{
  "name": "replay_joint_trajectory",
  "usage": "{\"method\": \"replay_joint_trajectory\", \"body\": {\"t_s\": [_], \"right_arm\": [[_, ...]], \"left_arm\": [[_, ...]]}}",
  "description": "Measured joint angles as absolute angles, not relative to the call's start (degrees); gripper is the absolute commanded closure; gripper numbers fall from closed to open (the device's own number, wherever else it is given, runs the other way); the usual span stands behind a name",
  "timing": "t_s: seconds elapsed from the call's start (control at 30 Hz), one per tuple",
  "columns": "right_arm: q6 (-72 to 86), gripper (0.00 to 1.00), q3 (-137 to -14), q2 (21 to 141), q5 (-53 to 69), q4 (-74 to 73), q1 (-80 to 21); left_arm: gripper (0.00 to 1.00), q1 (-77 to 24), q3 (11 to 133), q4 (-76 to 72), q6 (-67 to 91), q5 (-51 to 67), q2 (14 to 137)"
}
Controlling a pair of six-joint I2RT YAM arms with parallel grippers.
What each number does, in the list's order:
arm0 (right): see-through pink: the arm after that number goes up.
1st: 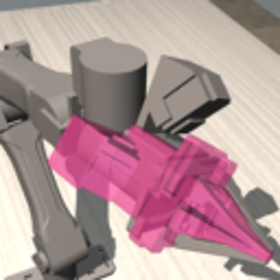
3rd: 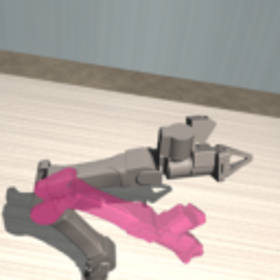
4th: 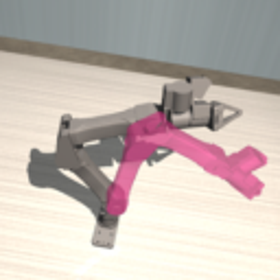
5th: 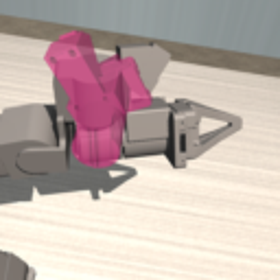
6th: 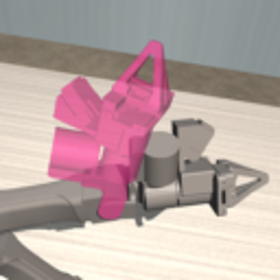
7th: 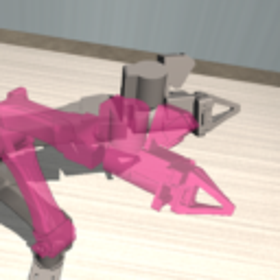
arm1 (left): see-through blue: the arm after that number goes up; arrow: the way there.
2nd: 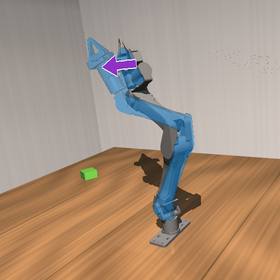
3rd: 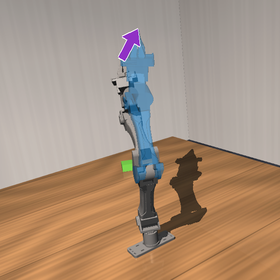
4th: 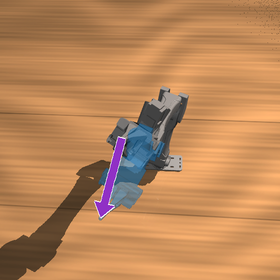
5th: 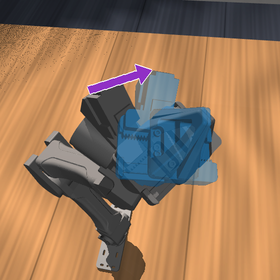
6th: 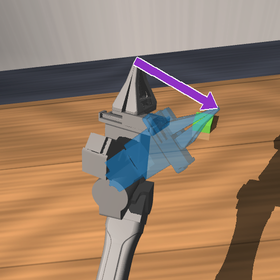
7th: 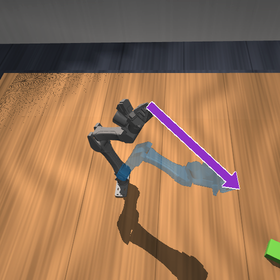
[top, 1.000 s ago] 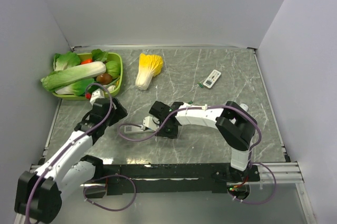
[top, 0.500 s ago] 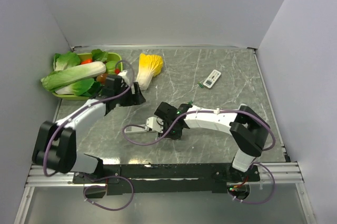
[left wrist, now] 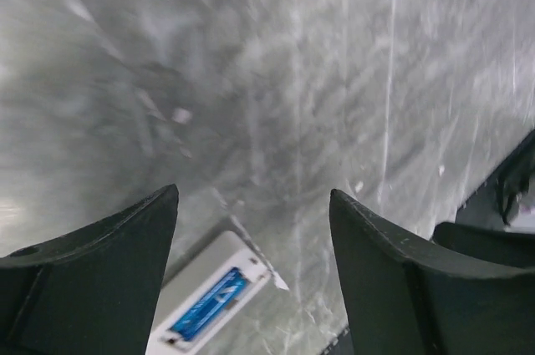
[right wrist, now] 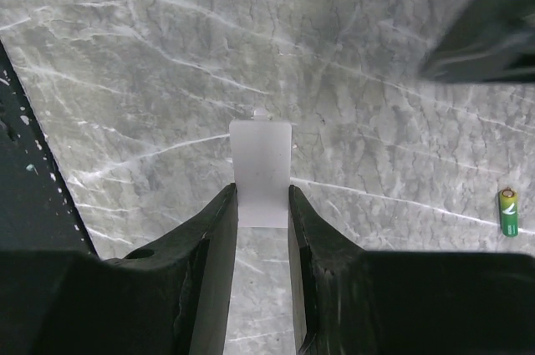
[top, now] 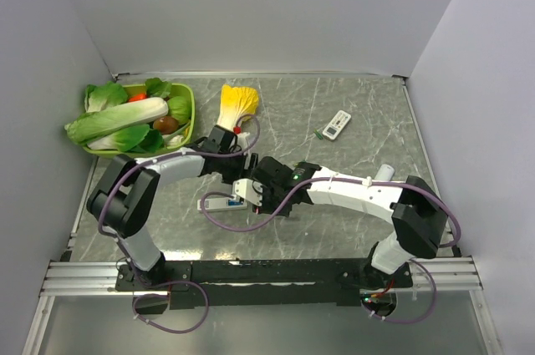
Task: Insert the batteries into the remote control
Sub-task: Pick up the battery cover at the center of the board, then load the battery cover into the remote control.
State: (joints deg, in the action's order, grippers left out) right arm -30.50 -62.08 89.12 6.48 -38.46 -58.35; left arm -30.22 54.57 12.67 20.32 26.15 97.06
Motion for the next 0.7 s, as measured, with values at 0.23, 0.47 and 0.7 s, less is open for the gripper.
{"method": "replay_joint_trajectory", "body": {"t_s": [0.23, 0.47, 0.7], "right_arm": [[-30.5, 0.8, -62.1, 88.8, 6.5, -38.7, -58.3], [-30.5, 0.8, -62.2, 88.8, 6.6, -38.7, -58.3], [-30.2, 0.8, -62.8, 88.3, 7.1, -39.3, -58.3]], "left_arm": [[0.25, -33.0, 54.0, 14.2, 20.4, 29.9, 97.6], [0.25, -35.6, 50.0, 14.0, 21.9, 33.3, 95.7], [0.17, -35.7, 48.1, 14.5, 24.5, 31.5, 91.5]]}}
